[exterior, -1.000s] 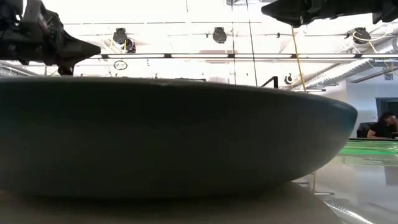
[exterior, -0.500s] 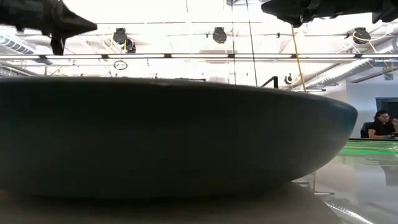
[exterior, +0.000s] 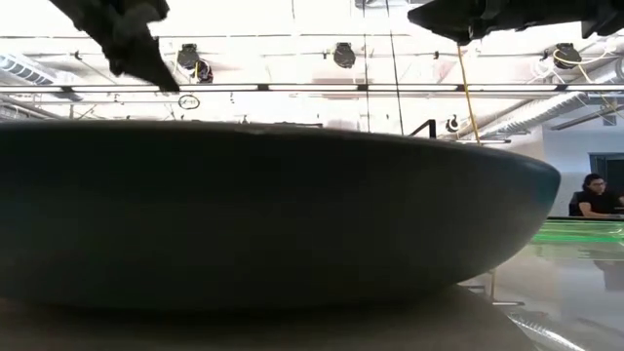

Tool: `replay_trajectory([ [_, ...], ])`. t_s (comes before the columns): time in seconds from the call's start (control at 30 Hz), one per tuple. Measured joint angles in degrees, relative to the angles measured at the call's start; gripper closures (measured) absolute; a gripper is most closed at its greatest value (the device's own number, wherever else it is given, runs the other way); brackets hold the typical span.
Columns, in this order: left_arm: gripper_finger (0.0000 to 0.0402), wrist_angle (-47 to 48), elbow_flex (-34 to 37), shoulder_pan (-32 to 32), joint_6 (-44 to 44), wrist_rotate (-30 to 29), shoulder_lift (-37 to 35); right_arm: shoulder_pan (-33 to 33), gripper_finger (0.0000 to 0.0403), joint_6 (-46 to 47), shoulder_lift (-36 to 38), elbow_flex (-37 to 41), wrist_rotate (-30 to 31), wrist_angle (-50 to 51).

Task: Place and stack plates onto a shelf
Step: Stack the pink plate on top of the orange plate on the shelf

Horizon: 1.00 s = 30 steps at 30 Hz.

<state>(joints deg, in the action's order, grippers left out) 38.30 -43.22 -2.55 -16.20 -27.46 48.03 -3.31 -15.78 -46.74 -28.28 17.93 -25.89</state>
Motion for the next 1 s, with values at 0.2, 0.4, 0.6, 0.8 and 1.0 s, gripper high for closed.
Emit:
replay_trajectory([
  [0.2,0.0389,8.05,0.0,-0.96,-3.22,0.09,7.38,0.0,0.0314,0.08,-1.89,-0.01,-0.01,0.96],
  [0.4,0.0389,10.98,1.54,-0.96,-5.28,-0.08,10.69,0.0,0.0314,-0.01,-4.17,-0.01,-0.01,1.29],
  [0.6,0.0389,11.13,4.37,-0.96,-4.99,-1.09,13.09,0.0,0.0314,0.06,-6.33,0.01,-0.01,1.34],
  [0.8,0.0389,10.11,4.61,-0.96,-12.71,-1.12,14.8,0.0,0.0314,0.06,-7.91,0.01,-0.01,1.33],
  [1.0,0.0389,7.49,4.59,-0.96,-26.61,-1.16,18.01,0.0,0.0314,0.08,-8.59,-0.01,-0.01,0.76],
])
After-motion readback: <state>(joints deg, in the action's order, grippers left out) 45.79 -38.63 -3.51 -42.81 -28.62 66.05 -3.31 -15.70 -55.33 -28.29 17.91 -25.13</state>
